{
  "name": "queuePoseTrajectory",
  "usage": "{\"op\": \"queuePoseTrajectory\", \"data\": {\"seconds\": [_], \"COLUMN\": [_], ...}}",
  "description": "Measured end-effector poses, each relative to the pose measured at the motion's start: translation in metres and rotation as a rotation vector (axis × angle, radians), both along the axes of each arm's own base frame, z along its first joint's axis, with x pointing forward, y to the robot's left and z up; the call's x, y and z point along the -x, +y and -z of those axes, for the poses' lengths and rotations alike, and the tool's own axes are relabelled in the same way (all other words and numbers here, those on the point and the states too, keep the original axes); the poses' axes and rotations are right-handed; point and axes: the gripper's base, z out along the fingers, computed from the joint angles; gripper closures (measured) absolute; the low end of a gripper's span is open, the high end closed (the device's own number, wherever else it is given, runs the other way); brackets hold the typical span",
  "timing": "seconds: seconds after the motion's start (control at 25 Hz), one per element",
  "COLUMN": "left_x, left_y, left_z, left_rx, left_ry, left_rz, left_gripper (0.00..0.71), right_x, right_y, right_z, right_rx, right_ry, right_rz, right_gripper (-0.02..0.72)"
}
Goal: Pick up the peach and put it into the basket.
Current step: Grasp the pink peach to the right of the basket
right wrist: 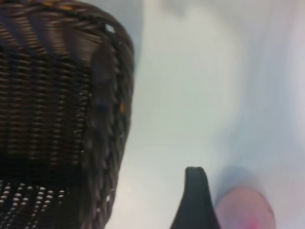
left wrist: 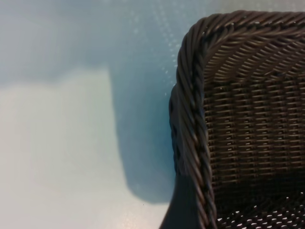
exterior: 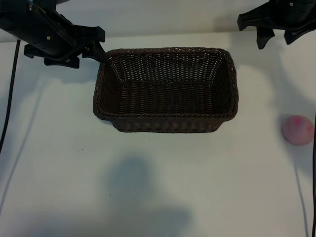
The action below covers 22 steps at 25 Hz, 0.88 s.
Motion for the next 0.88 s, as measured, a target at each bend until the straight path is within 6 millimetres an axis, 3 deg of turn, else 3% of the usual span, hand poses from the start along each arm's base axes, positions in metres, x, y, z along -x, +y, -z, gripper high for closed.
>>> {"op": "queuePoseTrajectory", "data": {"seconds": [0.12,0.32,0.88], "left_x": [-0.001,-0.002,-0.003], "left_y": [0.000,0.001,0.001], "left_z": [0.000,-0.001,-0.001], "left_rx": [-0.005,-0.008,-0.019], "left_ry": [-0.008,-0.021,-0.035], "left_rz": [-0.001,-0.004,0.000], "left_gripper": [0.120,0.120,0.121], "right_x": [0.000,0.007,0.056], "right_y": [-0.009,-0.030,-0.057], "right_z": [0.010,0.044,0.113], "right_rx": [0.011,0.036,0.050], "right_ry": [0.030,0.121,0.151], "right_rz": [0.027,0.077,0.157], "right_gripper": [0.165,0.164,0.164]}}
